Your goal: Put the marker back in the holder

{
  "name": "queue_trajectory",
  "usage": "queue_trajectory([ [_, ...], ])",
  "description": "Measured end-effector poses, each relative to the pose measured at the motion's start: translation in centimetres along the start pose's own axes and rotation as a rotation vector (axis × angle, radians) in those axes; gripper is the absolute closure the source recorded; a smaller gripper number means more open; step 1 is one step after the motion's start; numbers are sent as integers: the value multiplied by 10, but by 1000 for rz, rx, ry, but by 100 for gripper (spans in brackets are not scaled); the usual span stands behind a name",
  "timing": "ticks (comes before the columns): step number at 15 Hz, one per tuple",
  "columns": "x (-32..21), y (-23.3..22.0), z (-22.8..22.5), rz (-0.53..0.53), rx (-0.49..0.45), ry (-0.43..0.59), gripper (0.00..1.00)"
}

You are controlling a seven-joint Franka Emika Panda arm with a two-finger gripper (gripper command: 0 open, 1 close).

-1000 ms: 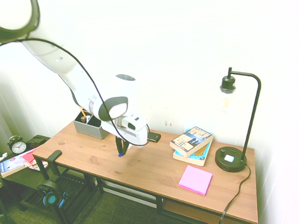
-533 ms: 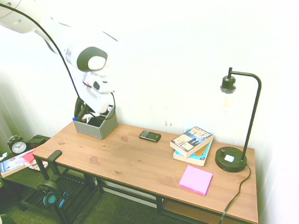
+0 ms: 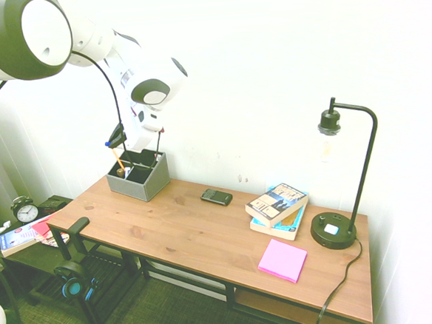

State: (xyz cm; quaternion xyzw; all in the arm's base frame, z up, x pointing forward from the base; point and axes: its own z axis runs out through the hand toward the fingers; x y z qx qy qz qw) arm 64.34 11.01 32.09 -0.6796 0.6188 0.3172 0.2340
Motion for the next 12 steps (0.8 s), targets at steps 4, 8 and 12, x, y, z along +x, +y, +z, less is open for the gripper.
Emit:
queue_trajectory([
  [4, 31, -12, 19, 40, 81, -66, 100],
  [8, 47, -18, 22, 19, 145, -102, 100],
  [12, 61, -25, 28, 7, 164, -124, 0],
])
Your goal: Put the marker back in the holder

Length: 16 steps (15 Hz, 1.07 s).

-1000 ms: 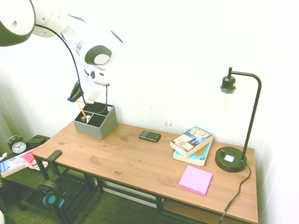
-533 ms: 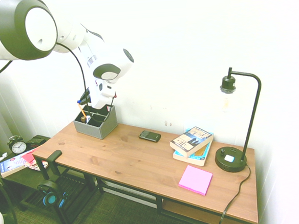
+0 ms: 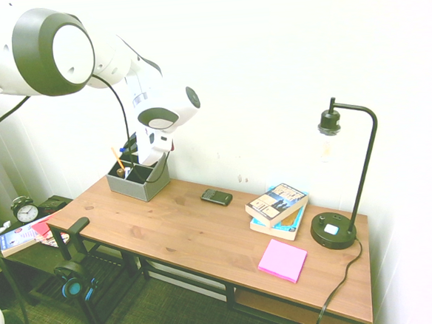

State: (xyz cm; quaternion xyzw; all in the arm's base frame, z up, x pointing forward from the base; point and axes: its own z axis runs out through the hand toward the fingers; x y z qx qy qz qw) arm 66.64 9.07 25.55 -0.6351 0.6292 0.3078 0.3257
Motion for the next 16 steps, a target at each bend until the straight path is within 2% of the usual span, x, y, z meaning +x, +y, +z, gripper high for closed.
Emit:
queue_trajectory([
  [5, 25, -18, 9, 9, 11, -15, 0],
  [11, 30, -33, 7, -6, 26, -22, 0],
  [13, 19, -32, 3, -66, 4, 15, 0],
  [16, -46, -12, -24, -203, -77, 148, 0],
])
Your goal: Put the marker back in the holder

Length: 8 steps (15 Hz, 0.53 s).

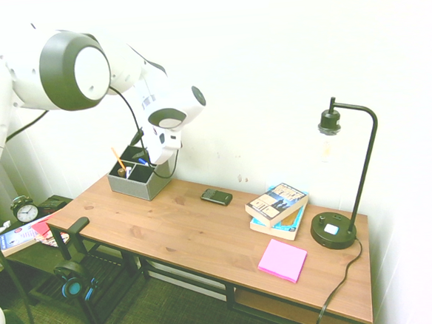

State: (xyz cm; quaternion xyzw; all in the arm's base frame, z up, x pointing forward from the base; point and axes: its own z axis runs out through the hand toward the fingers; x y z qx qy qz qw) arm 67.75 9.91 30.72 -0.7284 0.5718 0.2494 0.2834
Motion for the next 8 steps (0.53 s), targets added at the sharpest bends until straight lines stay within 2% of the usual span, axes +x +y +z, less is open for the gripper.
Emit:
queue_trajectory([
  [3, -50, 31, -59, -116, -105, 161, 0],
  [8, -69, 123, -175, -217, -293, 460, 0],
])
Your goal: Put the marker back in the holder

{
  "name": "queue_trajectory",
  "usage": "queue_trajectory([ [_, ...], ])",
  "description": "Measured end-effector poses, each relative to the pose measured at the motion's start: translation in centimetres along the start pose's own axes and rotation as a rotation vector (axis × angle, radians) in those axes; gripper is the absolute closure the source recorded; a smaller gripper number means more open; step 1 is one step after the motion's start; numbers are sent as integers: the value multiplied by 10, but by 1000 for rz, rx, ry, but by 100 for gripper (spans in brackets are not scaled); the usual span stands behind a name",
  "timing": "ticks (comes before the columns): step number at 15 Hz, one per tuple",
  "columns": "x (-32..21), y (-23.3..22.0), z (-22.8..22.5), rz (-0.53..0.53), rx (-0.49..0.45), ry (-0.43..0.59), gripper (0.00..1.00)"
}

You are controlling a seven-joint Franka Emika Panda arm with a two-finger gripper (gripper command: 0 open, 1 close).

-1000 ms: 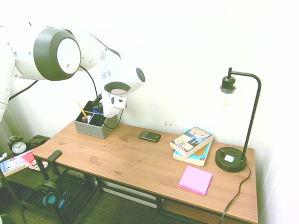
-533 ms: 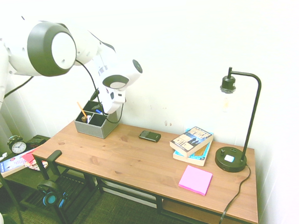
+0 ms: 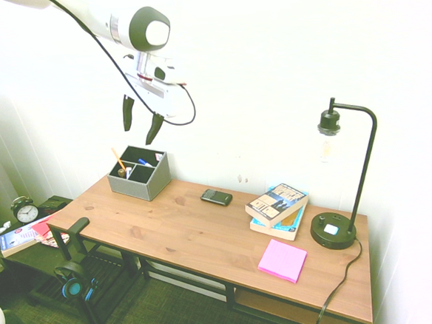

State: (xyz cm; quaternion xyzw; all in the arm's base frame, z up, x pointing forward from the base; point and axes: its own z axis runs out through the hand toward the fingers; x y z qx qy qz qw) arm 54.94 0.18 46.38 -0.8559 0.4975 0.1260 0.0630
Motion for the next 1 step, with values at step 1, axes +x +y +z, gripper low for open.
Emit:
queue_trajectory([
  [1, -3, 22, -10, -20, -35, 59, 0],
])
